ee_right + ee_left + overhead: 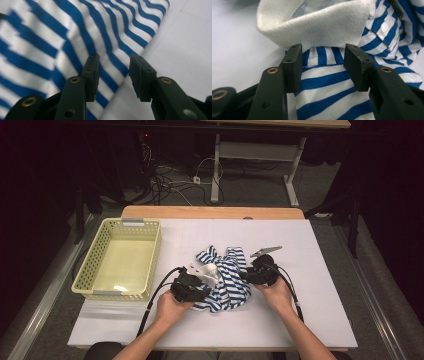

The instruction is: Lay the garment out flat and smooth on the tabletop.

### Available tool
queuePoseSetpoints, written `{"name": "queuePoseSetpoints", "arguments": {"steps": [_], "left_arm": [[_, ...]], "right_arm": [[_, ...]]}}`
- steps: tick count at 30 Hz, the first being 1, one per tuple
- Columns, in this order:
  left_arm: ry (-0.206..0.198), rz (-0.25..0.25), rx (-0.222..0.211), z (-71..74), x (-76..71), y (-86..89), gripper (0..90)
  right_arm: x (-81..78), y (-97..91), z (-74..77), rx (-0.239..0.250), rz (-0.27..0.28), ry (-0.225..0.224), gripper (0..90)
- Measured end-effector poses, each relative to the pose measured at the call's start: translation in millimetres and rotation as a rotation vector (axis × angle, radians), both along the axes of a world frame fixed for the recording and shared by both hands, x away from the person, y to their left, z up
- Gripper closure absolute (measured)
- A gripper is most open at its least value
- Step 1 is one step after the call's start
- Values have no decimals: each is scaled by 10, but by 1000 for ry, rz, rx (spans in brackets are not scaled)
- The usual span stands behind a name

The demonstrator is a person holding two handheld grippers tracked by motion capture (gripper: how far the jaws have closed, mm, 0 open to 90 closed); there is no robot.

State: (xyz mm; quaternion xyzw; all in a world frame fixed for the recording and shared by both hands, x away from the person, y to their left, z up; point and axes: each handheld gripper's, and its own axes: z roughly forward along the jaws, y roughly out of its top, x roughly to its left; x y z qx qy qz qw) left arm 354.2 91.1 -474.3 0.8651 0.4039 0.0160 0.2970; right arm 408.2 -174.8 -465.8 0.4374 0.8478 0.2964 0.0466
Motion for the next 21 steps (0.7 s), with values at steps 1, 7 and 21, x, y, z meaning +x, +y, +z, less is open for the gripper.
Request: {"name": "queuePoseSetpoints", "arguments": {"steps": [1, 7, 21], "left_arm": [[-2, -1, 2, -2, -4, -3, 481], [-8, -6, 2, -13, -5, -7, 481], [-11, -4, -18, -35, -3, -17, 510]], "right_arm": [[19, 8, -33, -7, -6, 13, 614], [-5, 52, -119, -39, 68, 42, 859], [-406, -297, 81, -28, 94, -9, 886]]}}
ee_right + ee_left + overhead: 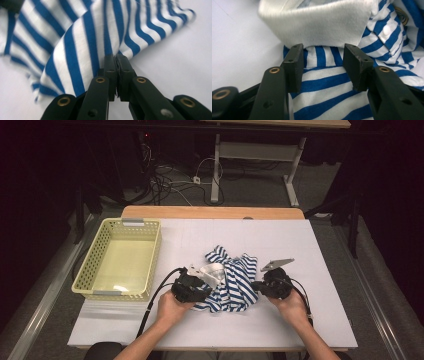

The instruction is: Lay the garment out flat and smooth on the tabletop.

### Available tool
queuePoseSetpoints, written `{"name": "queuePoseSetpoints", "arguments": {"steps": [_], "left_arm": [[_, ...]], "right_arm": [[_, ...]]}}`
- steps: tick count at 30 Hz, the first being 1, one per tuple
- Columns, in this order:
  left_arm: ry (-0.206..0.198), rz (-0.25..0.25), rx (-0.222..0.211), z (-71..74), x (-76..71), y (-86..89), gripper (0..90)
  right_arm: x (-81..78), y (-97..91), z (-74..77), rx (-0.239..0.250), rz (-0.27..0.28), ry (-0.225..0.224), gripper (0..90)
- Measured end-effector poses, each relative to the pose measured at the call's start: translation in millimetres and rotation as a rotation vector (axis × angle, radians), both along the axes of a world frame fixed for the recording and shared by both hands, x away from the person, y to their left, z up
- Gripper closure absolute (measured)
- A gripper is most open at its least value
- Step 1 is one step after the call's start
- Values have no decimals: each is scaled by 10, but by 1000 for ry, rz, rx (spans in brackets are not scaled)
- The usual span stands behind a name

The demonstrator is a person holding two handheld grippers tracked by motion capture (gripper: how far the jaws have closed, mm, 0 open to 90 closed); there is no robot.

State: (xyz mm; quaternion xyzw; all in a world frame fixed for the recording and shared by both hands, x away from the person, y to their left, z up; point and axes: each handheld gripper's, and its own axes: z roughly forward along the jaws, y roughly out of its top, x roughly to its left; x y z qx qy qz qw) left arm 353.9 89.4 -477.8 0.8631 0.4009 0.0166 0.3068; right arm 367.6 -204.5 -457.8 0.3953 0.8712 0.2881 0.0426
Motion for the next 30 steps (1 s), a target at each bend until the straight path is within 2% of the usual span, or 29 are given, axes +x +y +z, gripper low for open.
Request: {"name": "queuePoseSetpoints", "arguments": {"steps": [6, 8, 10, 11, 13, 15, 17, 19, 22, 26, 28, 29, 30], "left_arm": [[1, 2, 1, 1, 11, 9, 563], [1, 5, 2, 1, 13, 11, 582], [-3, 3, 7, 2, 8, 7, 582], [-4, 4, 8, 2, 5, 5, 584], [-6, 5, 11, 3, 6, 7, 607], [-2, 7, 8, 3, 13, 13, 624], [9, 4, 0, 7, 18, 20, 669], [23, -5, -8, 10, 20, 24, 720], [27, -11, -13, 5, 24, 24, 770], [46, -15, -31, 5, 46, 50, 821], [51, -20, -33, 11, 47, 53, 836], [54, -21, -32, 16, 48, 55, 840], [59, -19, -33, 22, 52, 57, 844]], "right_arm": [[-253, -73, -66, -16, 15, 43, 883], [-293, -78, -78, -14, 16, 55, 878], [-286, -88, -55, -7, 17, 45, 851], [-274, -88, -29, 2, 7, 33, 805], [-234, -109, 52, 26, -22, -29, 701], [-169, -127, 128, 70, -53, -83, 672], [-88, -111, 162, 90, -73, -108, 643], [7, -65, 138, 74, -80, -106, 614], [153, -8, 34, 8, -92, -102, 569], [307, 12, -139, -29, -122, -56, 525], [335, 20, -204, -50, -117, -34, 543], [332, 24, -217, -58, -112, -43, 580], [324, 28, -210, -67, -106, -45, 657]]}}
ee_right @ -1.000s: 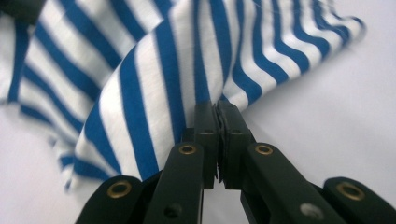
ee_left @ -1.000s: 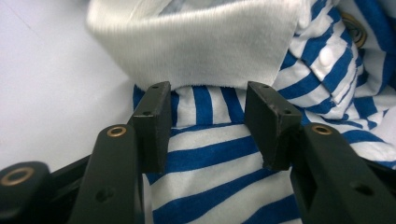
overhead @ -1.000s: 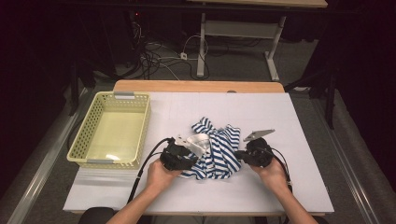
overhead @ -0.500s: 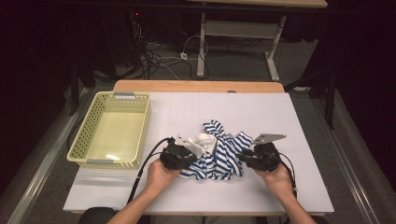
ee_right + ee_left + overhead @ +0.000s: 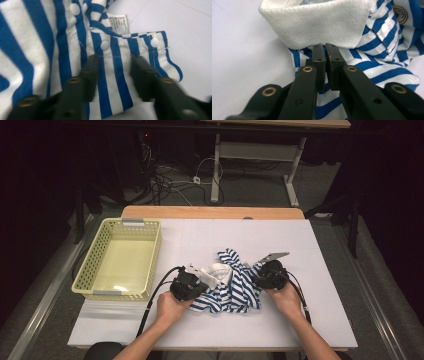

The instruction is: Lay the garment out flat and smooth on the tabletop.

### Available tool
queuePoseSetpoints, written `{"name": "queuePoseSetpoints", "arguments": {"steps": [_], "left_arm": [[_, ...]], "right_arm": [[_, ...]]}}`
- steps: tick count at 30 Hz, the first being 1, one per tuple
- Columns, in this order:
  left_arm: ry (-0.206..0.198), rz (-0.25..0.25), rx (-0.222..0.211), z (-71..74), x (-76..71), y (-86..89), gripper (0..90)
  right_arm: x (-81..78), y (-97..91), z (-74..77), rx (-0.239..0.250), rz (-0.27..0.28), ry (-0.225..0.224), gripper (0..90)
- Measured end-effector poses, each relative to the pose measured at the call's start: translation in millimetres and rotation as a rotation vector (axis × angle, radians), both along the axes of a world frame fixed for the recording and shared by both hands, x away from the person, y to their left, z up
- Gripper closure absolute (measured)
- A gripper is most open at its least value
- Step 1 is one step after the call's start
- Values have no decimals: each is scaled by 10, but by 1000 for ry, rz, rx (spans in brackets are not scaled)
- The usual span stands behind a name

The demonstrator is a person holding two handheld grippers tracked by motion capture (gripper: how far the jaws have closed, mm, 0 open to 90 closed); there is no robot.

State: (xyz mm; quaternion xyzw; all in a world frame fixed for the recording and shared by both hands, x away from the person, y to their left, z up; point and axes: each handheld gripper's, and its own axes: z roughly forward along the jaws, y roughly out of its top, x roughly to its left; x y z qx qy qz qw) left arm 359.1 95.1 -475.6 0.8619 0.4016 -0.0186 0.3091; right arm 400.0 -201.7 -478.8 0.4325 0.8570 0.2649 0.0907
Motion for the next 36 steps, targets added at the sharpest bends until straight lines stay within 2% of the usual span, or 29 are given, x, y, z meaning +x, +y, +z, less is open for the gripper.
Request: {"name": "queuePoseSetpoints", "arguments": {"steps": [3, 4, 8, 12, 15, 17, 20, 24, 29, 32, 34, 36], "left_arm": [[0, 9, -9, 31, 3, 14, 848], [-1, 12, -14, 40, 0, 20, 848], [-5, 18, -23, 64, 3, 48, 849], [-4, 22, -26, 66, 10, 61, 849], [-23, 12, -25, 74, -12, 52, 842], [-36, 3, -34, 90, -38, 37, 798], [-58, -7, -55, 121, -84, -1, 638], [-59, -38, -41, 104, -127, -76, 522], [-46, -61, 2, 29, -136, -173, 506], [-45, -64, 14, -9, -127, -193, 509], [-39, -68, 6, -12, -119, -186, 549], [-32, -79, 4, -13, -111, -178, 664]], "right_arm": [[-30, -11, 30, -9, 25, 18, 868], [-41, -30, 37, 0, 33, 36, 899], [-138, -98, 64, -7, 58, 53, 900], [-303, -141, 104, -27, 98, 66, 900], [-411, -155, 144, -32, 114, 56, 900], [-426, -163, 192, -1, 108, 37, 871], [-381, -153, 301, 79, 72, 14, 806], [-282, -58, 456, 147, 68, -19, 758], [-210, 154, 570, 180, 94, -36, 684], [-159, 272, 539, 156, 113, -15, 655], [-130, 321, 482, 132, 125, 16, 684], [-121, 336, 423, 116, 137, 52, 774]]}}
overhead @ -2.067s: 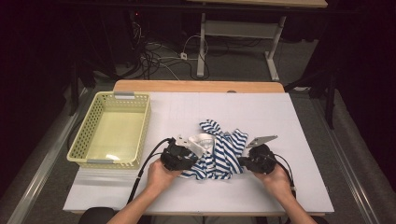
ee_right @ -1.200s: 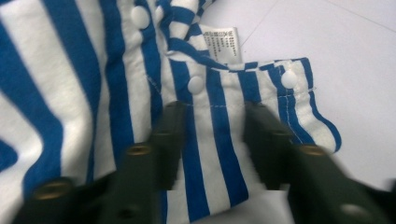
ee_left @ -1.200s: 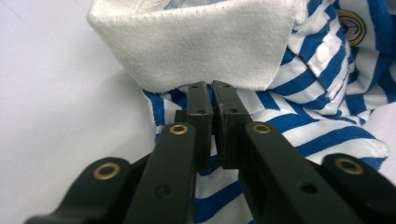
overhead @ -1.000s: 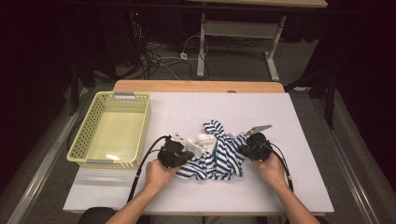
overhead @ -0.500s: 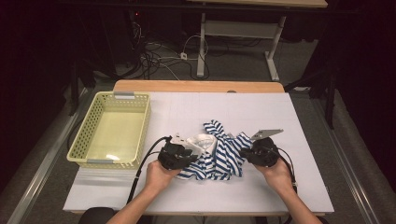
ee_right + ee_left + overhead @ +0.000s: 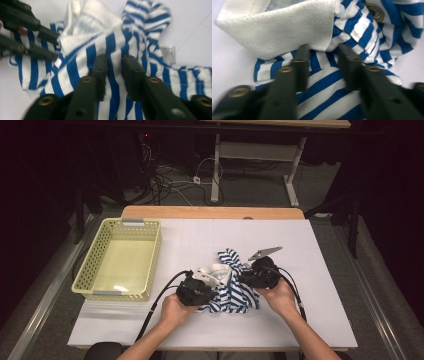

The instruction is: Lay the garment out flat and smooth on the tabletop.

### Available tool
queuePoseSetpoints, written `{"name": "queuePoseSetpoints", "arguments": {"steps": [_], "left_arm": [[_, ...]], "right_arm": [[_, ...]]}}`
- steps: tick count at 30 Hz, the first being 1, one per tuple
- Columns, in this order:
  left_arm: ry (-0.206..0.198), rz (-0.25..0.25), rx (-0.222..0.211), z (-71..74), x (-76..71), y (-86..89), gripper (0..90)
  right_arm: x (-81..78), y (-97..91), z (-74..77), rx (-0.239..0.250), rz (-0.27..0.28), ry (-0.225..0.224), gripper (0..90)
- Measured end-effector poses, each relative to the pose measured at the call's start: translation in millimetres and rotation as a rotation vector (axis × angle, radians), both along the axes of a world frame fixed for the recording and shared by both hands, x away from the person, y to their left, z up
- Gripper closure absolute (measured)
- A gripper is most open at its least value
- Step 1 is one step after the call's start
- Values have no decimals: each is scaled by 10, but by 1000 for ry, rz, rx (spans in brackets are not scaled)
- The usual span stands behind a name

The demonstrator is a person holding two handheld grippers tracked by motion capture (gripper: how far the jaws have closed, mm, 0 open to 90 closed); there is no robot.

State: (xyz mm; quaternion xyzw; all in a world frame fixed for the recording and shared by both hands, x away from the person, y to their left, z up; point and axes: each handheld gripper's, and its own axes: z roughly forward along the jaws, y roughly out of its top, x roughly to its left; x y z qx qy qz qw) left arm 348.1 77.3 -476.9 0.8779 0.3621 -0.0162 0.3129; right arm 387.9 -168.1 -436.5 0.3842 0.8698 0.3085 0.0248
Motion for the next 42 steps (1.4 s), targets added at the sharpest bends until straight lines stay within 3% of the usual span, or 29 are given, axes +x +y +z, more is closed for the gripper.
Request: {"name": "queuePoseSetpoints", "arguments": {"steps": [3, 7, 13, 16, 19, 23, 28, 30, 34, 42], "left_arm": [[6, -15, 10, 7, 2, -12, 775], [2, -25, 25, 18, -11, -35, 839], [7, -24, 22, 24, -3, -25, 850], [9, -22, 23, 40, 6, -8, 855], [0, -2, 15, 74, 21, 34, 859], [-10, 42, -4, 123, 62, 133, 859], [-11, 86, -15, 154, 106, 244, 859], [-5, 87, -15, 145, 115, 254, 858], [6, 78, 6, 102, 119, 221, 857], [11, 77, 12, 86, 114, 204, 857]], "right_arm": [[-32, -29, -62, -30, 25, 4, 892], [-104, -140, -82, -57, 27, -11, 900], [-216, -332, -80, -52, -5, -14, 900], [-192, -377, -71, -28, -42, -27, 769], [-105, -353, -48, 16, -71, -33, 701], [-11, -197, -20, 39, -66, -49, 639], [99, -7, -36, 46, -55, -31, 605], [126, 50, -67, 36, -46, -21, 646], [112, 110, -112, -13, 5, -14, 855], [-116, -120, 1, -30, -3, -68, 887]]}}
